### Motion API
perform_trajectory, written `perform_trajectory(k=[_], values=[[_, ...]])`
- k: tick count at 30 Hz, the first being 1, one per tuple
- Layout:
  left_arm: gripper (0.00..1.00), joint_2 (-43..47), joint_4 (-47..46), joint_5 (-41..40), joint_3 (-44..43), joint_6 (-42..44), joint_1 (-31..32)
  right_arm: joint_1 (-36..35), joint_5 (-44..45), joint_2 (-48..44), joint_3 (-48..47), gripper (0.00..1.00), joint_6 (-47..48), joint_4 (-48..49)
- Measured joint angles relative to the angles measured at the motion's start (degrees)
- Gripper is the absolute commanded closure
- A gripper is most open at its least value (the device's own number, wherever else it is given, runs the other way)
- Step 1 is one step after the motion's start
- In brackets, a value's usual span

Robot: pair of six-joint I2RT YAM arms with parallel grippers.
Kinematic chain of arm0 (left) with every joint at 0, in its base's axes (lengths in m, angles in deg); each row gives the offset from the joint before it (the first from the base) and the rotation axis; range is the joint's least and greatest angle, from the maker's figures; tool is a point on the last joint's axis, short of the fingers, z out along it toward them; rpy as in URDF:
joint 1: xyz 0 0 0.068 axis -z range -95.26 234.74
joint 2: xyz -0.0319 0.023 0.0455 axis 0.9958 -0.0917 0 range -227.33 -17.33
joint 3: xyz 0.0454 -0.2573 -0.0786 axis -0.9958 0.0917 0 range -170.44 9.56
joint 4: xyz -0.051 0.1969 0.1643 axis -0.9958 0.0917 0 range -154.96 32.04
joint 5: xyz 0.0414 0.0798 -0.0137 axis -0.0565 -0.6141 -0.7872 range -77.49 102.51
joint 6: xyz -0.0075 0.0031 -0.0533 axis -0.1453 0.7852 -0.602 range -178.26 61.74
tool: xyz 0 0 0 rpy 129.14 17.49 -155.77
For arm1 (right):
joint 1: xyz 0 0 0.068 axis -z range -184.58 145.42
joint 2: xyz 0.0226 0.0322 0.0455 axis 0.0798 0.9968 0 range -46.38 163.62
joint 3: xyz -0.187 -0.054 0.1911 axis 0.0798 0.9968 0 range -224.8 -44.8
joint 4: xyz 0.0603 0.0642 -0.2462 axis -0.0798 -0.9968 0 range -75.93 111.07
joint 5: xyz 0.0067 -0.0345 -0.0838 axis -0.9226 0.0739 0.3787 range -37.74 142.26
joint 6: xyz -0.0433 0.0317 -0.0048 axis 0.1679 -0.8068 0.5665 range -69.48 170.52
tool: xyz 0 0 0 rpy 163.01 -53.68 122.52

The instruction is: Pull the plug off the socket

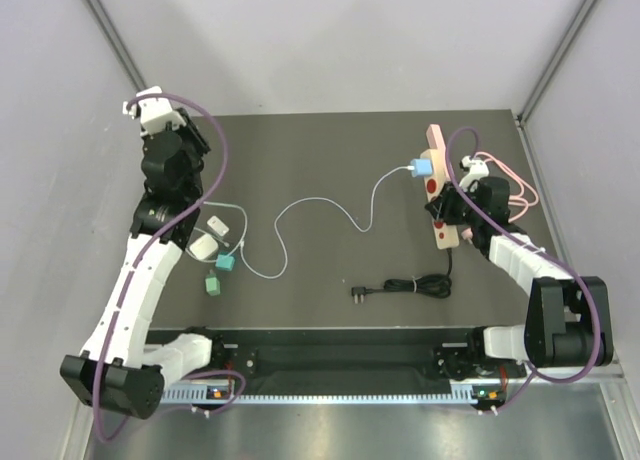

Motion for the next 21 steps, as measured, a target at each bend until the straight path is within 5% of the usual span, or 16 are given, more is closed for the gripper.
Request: perform_trajectory(k=[9, 21], values=[[1.00, -1.09, -0.81, 6.40, 19.26, -12.48, -11.58, 0.20, -1.38, 0.52, -0.02, 1.00, 0.00, -0.09], [1.00, -12.83, -2.67, 20.96, 28.94, -26.45, -19.78, 0.22, -2.19, 0.79, -0.02, 1.00, 0.00, -0.07]])
